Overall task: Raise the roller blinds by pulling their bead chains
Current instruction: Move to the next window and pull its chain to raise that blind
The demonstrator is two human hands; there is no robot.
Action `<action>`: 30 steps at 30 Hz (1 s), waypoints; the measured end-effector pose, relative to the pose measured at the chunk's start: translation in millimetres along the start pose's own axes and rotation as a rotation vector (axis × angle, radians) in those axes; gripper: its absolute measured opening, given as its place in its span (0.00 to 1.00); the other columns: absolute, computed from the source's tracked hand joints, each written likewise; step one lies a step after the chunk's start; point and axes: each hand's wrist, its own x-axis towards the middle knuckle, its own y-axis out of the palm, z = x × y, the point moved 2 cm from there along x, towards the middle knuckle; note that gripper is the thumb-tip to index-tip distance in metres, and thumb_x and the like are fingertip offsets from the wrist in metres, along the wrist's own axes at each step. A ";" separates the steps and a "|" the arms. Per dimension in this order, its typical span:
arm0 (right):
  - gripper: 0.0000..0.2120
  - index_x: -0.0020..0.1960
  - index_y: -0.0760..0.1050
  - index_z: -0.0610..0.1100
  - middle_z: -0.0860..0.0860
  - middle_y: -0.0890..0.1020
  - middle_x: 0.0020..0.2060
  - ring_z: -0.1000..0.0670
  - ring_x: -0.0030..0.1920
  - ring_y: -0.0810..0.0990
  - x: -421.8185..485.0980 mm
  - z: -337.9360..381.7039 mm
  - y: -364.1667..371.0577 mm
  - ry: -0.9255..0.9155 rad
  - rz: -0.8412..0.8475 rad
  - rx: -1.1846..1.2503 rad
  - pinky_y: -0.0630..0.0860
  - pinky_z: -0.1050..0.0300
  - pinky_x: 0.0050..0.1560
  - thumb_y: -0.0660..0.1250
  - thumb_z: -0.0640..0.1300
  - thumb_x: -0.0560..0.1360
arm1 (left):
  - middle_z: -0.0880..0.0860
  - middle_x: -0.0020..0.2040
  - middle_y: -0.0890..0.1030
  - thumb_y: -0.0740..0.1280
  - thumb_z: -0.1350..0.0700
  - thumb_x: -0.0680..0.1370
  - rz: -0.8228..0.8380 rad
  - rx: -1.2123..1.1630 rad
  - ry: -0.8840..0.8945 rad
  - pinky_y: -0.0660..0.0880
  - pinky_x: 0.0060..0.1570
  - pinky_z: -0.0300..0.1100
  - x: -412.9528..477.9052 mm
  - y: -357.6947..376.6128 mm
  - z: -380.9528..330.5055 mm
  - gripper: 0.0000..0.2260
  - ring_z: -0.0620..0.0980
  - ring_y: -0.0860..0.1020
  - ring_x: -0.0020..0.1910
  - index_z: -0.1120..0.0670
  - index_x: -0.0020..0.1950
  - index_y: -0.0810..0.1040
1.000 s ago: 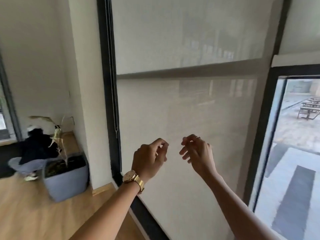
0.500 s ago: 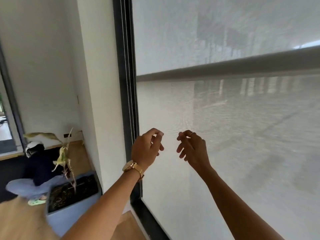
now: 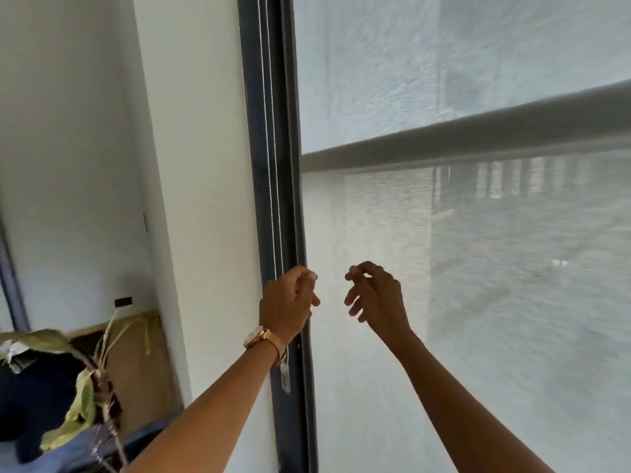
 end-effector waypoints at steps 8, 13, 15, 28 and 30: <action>0.09 0.48 0.76 0.45 0.51 0.82 0.29 0.54 0.27 0.80 162.3 -30.1 126.4 -0.056 0.057 -0.110 0.74 0.64 0.25 0.59 0.48 0.79 | 0.51 0.39 0.85 0.57 0.49 0.80 -0.062 0.141 0.008 0.82 0.36 0.45 156.8 3.7 132.4 0.11 0.49 0.82 0.35 0.51 0.49 0.77; 0.10 0.48 0.74 0.45 0.47 0.83 0.39 0.48 0.37 0.81 259.9 -54.3 191.3 -0.053 0.087 -0.302 0.81 0.52 0.39 0.59 0.51 0.78 | 0.54 0.42 0.85 0.59 0.51 0.79 -0.010 0.082 -0.012 0.83 0.38 0.52 234.5 17.7 197.5 0.09 0.54 0.83 0.37 0.52 0.51 0.76; 0.10 0.46 0.74 0.45 0.45 0.82 0.41 0.45 0.39 0.81 295.0 -55.5 205.5 -0.038 0.067 -0.319 0.81 0.44 0.47 0.59 0.51 0.78 | 0.56 0.42 0.84 0.61 0.53 0.78 0.020 0.061 0.004 0.83 0.38 0.53 251.5 26.6 211.6 0.06 0.55 0.83 0.38 0.53 0.51 0.76; 0.11 0.56 0.70 0.42 0.47 0.80 0.44 0.48 0.43 0.80 401.7 6.4 248.4 -0.235 -0.459 -0.315 0.80 0.46 0.48 0.63 0.47 0.77 | 0.58 0.48 0.83 0.58 0.49 0.79 0.104 0.175 0.321 0.80 0.45 0.47 311.9 43.8 242.6 0.19 0.55 0.82 0.45 0.53 0.68 0.63; 0.19 0.62 0.65 0.43 0.45 0.77 0.54 0.47 0.53 0.77 400.4 13.2 246.5 -0.310 -0.591 -0.473 0.76 0.52 0.52 0.67 0.45 0.75 | 0.58 0.51 0.83 0.58 0.48 0.79 0.115 0.183 0.308 0.81 0.47 0.48 311.6 45.3 241.0 0.19 0.56 0.81 0.47 0.53 0.68 0.62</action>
